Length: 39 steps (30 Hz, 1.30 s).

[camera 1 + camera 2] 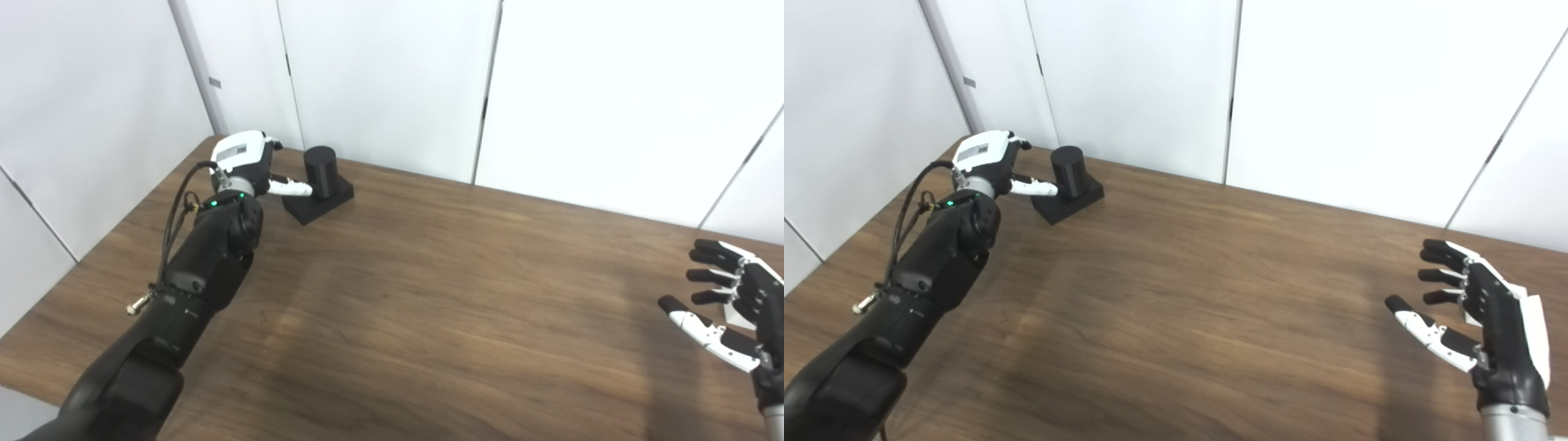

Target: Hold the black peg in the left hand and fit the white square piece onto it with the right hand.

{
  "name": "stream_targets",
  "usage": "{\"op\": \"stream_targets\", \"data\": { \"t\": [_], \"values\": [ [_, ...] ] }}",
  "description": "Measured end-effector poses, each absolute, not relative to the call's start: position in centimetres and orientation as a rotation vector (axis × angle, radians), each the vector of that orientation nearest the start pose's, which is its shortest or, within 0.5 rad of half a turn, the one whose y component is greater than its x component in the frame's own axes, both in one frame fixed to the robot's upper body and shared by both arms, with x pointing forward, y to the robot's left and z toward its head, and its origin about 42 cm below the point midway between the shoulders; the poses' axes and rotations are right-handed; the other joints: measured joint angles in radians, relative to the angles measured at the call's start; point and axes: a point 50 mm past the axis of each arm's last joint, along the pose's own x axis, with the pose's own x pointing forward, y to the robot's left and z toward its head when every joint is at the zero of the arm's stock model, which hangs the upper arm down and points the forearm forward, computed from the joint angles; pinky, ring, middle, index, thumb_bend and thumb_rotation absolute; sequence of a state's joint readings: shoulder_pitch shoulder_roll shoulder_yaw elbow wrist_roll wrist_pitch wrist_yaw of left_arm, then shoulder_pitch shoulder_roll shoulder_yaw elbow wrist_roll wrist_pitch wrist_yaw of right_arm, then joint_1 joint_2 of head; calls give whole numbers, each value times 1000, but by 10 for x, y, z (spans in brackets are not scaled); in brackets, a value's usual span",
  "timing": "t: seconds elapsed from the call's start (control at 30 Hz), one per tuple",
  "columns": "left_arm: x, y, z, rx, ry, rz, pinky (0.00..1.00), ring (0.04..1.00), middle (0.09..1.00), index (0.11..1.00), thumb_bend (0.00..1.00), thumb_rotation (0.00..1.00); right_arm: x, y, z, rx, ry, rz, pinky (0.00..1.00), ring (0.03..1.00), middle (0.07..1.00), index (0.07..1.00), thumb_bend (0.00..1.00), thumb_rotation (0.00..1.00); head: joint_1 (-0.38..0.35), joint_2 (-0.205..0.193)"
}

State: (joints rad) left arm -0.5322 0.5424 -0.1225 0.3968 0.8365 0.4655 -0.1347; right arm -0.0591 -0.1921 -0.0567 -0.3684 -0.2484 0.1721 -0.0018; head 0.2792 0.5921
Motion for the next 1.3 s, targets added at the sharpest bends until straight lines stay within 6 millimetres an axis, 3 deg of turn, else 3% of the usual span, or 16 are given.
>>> {"op": "stream_targets", "data": {
  "t": [0.3, 0.97, 1.3],
  "values": [
    [441, 392, 191, 1340, 410, 231, 896, 1000, 989, 868, 995, 621, 286, -271, 210, -435, -249, -111, 520, 659, 727, 734, 425, 0, -5, 5],
    [446, 373, 185, 1298, 403, 165, 936, 1000, 988, 863, 997, 623, 286, -269, 209, -446, -224, -126, 525, 657, 718, 719, 433, 0, -12, 23],
    [448, 365, 175, 1298, 434, 122, 890, 996, 975, 862, 948, 565, 286, -270, 209, -444, -222, -133, 509, 641, 710, 714, 440, 0, -17, 26]
  ]
}}
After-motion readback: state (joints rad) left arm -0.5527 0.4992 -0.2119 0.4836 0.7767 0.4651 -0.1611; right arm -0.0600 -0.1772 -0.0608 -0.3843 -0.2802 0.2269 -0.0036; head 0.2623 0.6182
